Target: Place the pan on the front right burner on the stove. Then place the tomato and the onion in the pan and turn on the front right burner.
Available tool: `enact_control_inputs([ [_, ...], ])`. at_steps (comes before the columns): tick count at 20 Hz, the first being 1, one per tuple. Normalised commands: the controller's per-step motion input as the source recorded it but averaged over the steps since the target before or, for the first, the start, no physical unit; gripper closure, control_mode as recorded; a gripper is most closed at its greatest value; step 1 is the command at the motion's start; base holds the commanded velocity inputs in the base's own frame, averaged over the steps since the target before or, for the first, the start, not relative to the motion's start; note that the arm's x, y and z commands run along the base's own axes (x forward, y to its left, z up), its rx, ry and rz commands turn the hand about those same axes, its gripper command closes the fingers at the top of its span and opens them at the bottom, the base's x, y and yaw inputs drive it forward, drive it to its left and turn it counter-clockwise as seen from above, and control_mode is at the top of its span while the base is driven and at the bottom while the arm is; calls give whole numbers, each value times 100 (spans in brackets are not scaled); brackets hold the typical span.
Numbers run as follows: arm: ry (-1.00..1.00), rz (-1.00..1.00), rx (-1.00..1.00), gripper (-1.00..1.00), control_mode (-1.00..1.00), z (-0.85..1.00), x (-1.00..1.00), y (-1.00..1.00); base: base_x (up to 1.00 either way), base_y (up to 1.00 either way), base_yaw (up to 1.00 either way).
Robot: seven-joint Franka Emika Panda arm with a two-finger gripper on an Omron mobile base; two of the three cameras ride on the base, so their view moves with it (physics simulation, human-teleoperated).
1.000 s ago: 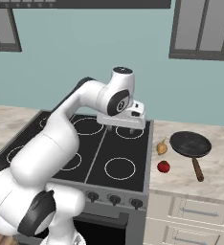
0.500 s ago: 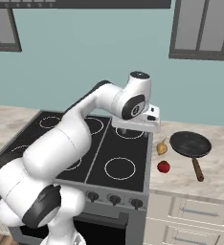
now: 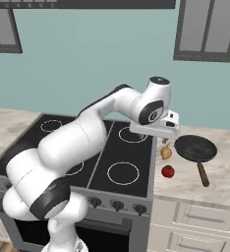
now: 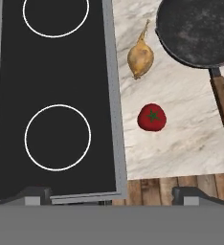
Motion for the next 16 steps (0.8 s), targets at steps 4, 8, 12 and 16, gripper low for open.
enact_control_inputs([
  [4, 0, -5, 0, -100, -100, -11, 11, -45, 0, 0, 0],
  [8, 0, -5, 0, -100, -100, -13, 8, -42, 0, 0, 0],
  [12, 0, -6, 0, -100, -100, -18, 1, -37, 0, 0, 0],
  [16, 0, -7, -1, -100, -100, -18, 0, -31, 0, 0, 0],
])
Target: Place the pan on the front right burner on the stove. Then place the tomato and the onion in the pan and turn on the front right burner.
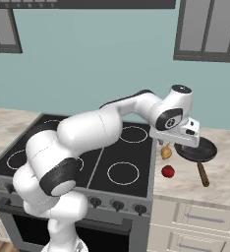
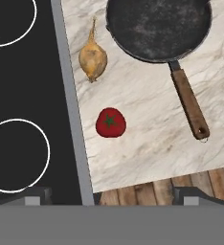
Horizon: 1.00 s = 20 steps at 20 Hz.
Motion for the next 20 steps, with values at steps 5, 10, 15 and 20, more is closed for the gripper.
enact_control_inputs([
  [5, 0, -6, -3, -100, -100, -21, 1, -28, 0, 0, 0],
  [10, 0, -1, -7, -100, -100, -24, 0, -25, 0, 0, 0],
  [15, 0, 0, -6, -100, -100, -11, 0, -18, 0, 0, 0],
  [20, 0, 0, -2, -100, -100, -7, 0, -4, 0, 0, 0],
])
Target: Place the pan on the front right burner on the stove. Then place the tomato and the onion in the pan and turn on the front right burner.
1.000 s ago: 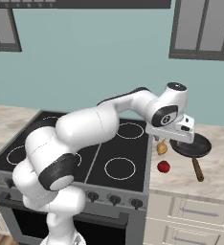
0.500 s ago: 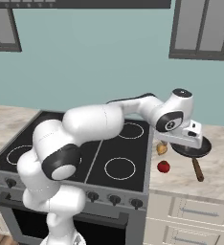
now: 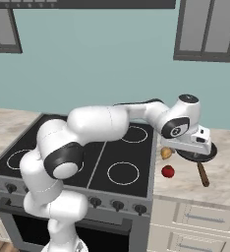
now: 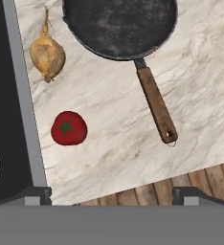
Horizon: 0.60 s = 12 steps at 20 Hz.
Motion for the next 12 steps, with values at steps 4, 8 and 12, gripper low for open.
enact_control_inputs([
  [4, 3, 0, 0, -100, -100, -10, 0, 0, 0, 0, 0],
  [8, 2, 0, 0, -100, -100, -12, 0, -7, 0, 0, 0],
  [12, 0, 0, -3, -100, -100, -13, 0, -14, 0, 0, 0],
])
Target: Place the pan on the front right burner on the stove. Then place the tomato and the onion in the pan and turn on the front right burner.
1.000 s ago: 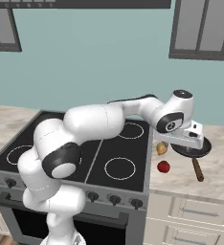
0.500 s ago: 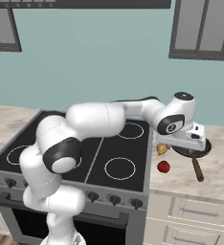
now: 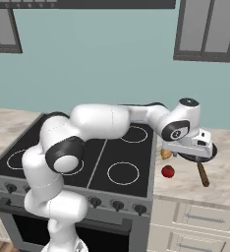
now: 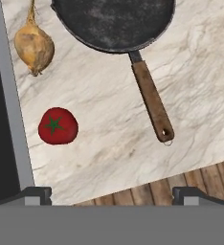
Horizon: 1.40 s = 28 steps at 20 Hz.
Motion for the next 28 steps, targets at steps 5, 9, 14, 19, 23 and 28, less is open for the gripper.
enact_control_inputs([
  [5, 0, 0, -2, -100, -100, -14, 0, -15, 0, 0, 0],
  [9, 0, 1, 0, -100, -100, -10, 0, -14, 0, 0, 0],
  [14, 0, 2, 0, -100, -100, -4, 0, -13, 0, 0, 0],
  [19, 0, 2, 0, -100, -100, -8, 0, -15, 0, 0, 0],
  [23, 0, 3, 0, -100, -100, -15, 0, -15, 0, 0, 0],
  [28, 0, 4, 0, -100, -100, -18, 0, -13, 0, 0, 0],
])
